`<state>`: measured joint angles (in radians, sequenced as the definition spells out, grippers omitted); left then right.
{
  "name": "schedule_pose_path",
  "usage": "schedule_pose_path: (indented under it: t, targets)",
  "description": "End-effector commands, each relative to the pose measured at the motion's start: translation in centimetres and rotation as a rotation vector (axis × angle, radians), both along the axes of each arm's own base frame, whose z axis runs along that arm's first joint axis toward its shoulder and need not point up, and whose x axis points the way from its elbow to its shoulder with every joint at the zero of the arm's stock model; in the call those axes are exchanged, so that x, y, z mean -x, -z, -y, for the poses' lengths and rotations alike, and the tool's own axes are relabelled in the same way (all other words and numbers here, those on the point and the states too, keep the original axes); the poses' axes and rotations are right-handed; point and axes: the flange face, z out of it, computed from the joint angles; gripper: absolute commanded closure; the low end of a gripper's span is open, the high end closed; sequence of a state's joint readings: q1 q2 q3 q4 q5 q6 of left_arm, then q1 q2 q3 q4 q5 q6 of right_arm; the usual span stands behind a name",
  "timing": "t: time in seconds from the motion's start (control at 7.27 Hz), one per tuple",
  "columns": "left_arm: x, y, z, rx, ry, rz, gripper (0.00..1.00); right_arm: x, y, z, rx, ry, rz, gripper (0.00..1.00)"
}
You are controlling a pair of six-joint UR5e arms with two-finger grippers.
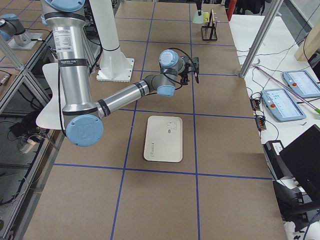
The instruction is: Left arm grabs green cup and hands to right arm on tray
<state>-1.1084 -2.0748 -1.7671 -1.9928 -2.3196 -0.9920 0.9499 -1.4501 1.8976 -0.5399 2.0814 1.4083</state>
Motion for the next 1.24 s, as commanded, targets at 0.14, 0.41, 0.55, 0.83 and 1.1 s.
schedule_pose_path:
  t: [0.14, 0.41, 0.55, 0.83, 1.1]
  targets:
    - [-5.0, 6.4, -5.9, 0.043, -0.053, -0.222, 1.0, 3.4, 4.0, -4.5, -0.079, -0.056, 0.371, 0.0]
    - [-5.2, 8.4, -8.4, -0.012, -0.088, -0.329, 1.0, 4.1, 5.7, -7.2, -0.186, -0.02, 0.556, 0.0]
    - [-6.5, 9.3, -10.2, -0.005, -0.126, -0.399, 1.0, 5.8, 8.1, -8.0, -0.204, -0.03, 0.642, 0.0]
    - [-6.1, 13.2, -11.8, 0.026, -0.152, -0.532, 1.0, 9.2, 12.2, -11.0, -0.207, -0.063, 0.86, 0.0]
    - [-5.2, 14.9, -12.8, 0.036, -0.175, -0.628, 1.0, 10.8, 14.3, -13.2, -0.201, -0.036, 0.975, 0.0]
